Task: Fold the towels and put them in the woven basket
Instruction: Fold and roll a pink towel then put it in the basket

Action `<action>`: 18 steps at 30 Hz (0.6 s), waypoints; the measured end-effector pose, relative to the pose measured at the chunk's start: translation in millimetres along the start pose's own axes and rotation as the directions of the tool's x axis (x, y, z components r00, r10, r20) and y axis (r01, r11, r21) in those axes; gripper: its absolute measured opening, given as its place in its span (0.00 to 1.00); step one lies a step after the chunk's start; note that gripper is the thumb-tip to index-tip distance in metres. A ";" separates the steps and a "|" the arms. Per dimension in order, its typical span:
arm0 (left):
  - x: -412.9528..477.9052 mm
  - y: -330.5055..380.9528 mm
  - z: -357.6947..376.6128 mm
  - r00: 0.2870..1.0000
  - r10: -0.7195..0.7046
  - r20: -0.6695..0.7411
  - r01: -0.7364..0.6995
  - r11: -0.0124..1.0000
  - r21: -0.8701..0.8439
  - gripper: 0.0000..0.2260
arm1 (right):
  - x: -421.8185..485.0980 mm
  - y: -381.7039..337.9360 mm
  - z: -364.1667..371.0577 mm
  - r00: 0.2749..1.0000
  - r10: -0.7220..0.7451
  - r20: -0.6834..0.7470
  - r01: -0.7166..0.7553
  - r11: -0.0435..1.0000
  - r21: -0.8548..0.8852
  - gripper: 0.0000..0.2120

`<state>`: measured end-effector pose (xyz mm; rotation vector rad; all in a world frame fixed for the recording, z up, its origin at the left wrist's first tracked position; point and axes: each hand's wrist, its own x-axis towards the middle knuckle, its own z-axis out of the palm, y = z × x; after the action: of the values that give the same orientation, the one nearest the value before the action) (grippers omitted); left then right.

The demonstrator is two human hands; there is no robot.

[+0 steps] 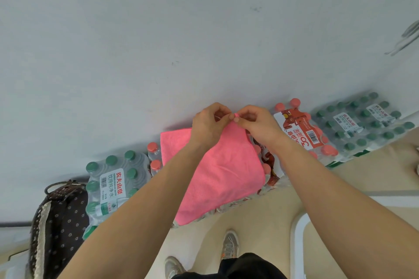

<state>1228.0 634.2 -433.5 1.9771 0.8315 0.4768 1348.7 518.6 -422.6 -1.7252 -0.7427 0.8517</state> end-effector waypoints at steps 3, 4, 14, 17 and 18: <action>-5.0 -14.6 -11.1 0.996 -0.023 0.080 -0.001 0.959 0.282 0.07 | 4.2 -10.2 1.5 0.999 -0.007 -0.042 0.008 1.000 0.026 0.05; -9.1 -21.4 -17.0 0.995 -0.040 0.087 0.003 0.922 0.388 0.09 | 5.7 -15.0 1.3 0.998 -0.013 -0.061 0.015 0.999 0.033 0.05; -48.3 -69.7 -111.1 0.973 -0.229 0.035 0.142 0.711 0.689 0.13 | 15.1 -35.2 5.0 0.990 -0.060 -0.127 0.045 0.992 -0.118 0.01; -62.4 -74.3 -136.2 0.962 -0.273 -0.013 0.225 0.761 0.609 0.09 | 13.4 -37.8 8.6 0.989 -0.041 -0.143 0.018 0.987 -0.161 0.01; -67.2 -74.4 -143.8 0.959 -0.281 -0.025 0.245 0.788 0.566 0.08 | 12.1 -38.8 10.2 0.989 -0.043 -0.145 0.015 0.982 -0.187 0.01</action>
<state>1065.3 698.9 -424.1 2.3385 1.3009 -0.0120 1343.9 544.6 -390.1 -1.9149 -0.7639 0.6422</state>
